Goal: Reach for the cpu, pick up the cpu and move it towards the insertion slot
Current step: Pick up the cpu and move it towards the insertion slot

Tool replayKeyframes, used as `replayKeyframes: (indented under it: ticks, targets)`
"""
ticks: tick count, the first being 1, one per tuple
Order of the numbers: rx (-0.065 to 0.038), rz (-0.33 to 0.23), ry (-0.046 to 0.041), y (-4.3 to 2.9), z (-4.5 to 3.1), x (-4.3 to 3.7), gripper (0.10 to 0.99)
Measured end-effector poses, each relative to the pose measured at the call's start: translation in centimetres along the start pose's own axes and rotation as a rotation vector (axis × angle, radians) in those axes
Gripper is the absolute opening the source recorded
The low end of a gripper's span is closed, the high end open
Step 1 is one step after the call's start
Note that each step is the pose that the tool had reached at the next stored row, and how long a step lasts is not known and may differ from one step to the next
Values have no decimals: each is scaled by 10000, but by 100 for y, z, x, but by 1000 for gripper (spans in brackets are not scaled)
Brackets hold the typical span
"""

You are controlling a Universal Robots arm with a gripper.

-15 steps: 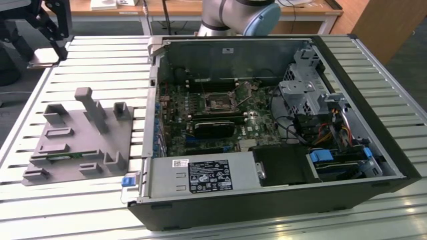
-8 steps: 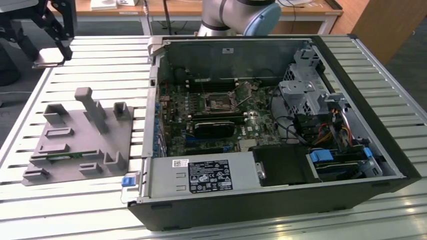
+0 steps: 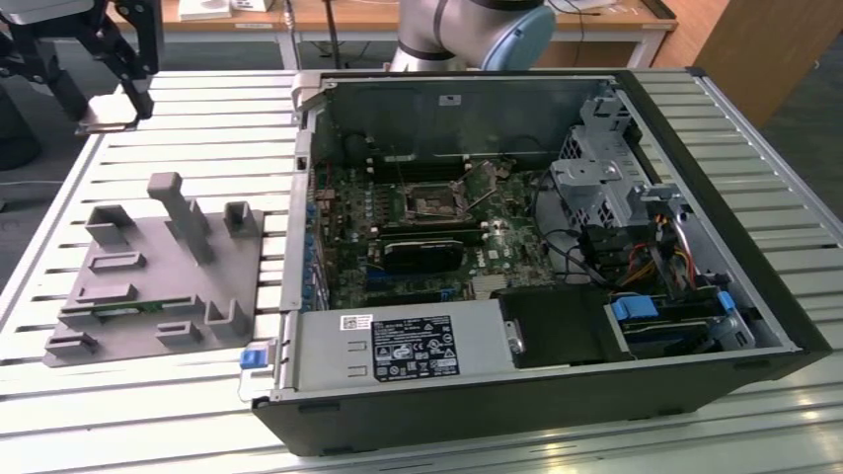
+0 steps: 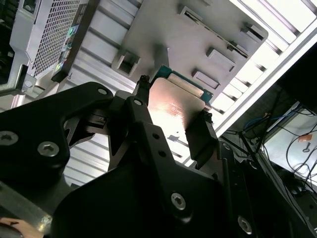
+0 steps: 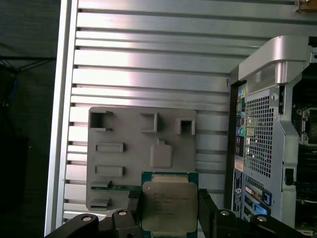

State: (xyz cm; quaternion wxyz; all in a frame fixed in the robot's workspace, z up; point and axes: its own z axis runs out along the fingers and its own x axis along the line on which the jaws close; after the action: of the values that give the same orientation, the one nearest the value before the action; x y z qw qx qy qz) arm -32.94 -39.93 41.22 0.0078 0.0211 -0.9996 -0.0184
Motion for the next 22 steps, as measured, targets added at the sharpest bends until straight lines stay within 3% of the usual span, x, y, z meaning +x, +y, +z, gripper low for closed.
replayKeyframes:
  ticks: [15,22]
  targets:
    - [-2,2,30,-8,-3,-184,545]
    - [-3,2,50,-14,-5,-322,545]
